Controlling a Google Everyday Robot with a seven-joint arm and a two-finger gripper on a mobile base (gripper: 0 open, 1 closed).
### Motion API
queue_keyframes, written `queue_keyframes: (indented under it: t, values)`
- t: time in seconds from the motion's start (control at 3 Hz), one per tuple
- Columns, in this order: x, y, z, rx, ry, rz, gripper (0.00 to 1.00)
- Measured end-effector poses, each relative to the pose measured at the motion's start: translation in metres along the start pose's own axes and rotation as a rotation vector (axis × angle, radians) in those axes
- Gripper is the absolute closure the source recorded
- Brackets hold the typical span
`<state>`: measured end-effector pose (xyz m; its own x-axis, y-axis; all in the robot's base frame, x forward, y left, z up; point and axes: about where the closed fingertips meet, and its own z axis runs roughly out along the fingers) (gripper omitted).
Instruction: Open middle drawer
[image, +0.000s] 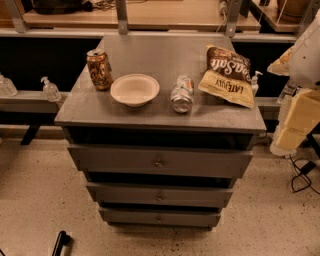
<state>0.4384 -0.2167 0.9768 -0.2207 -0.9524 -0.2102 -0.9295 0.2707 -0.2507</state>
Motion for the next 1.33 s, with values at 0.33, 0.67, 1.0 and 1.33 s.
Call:
queue_keyframes:
  t: [0.33,0.67,1.0,1.33]
  values:
    - [0.001,-0.001,0.0,0.011,-0.011,0.002,0.0]
    - [0.004,0.001,0.014,0.024,-0.067,-0.007,0.0]
    - [0.019,0.008,0.052,-0.004,-0.145,-0.001,0.0]
    - [0.027,0.014,0.078,-0.044,-0.191,0.001,0.0]
